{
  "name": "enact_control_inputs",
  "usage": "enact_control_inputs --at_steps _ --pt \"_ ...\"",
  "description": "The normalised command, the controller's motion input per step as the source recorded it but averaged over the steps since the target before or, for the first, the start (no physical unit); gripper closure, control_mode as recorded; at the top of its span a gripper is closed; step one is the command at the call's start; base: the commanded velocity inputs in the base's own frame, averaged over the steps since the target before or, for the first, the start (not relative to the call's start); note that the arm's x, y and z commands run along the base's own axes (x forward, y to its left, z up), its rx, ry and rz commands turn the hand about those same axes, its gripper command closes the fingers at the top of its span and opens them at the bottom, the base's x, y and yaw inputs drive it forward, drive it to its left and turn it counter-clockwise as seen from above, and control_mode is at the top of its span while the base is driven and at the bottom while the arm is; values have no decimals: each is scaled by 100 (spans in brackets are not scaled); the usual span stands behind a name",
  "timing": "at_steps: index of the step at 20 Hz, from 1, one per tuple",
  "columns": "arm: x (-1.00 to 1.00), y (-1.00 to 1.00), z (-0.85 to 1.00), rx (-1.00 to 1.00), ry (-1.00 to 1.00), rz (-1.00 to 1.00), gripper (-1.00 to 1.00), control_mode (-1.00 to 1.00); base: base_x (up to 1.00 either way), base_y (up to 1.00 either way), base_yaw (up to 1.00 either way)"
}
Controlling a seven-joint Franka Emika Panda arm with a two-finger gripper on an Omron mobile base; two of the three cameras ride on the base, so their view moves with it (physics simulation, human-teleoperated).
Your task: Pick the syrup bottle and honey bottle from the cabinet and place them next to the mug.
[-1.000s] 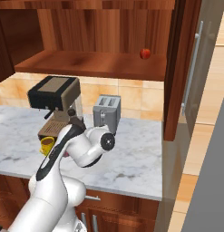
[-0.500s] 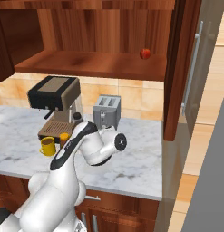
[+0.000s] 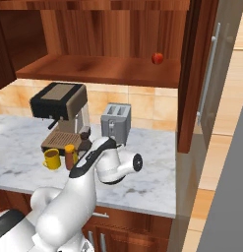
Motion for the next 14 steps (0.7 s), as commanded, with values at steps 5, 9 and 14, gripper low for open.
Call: enact_control_inputs --at_steps 5,9,14 --pt "0 17 -10 0 -5 2 100 -100 0 0 0" --pt "0 18 -5 0 -5 1 100 -100 0 0 0" --pt "0 15 0 0 -5 0 100 -100 0 0 0"
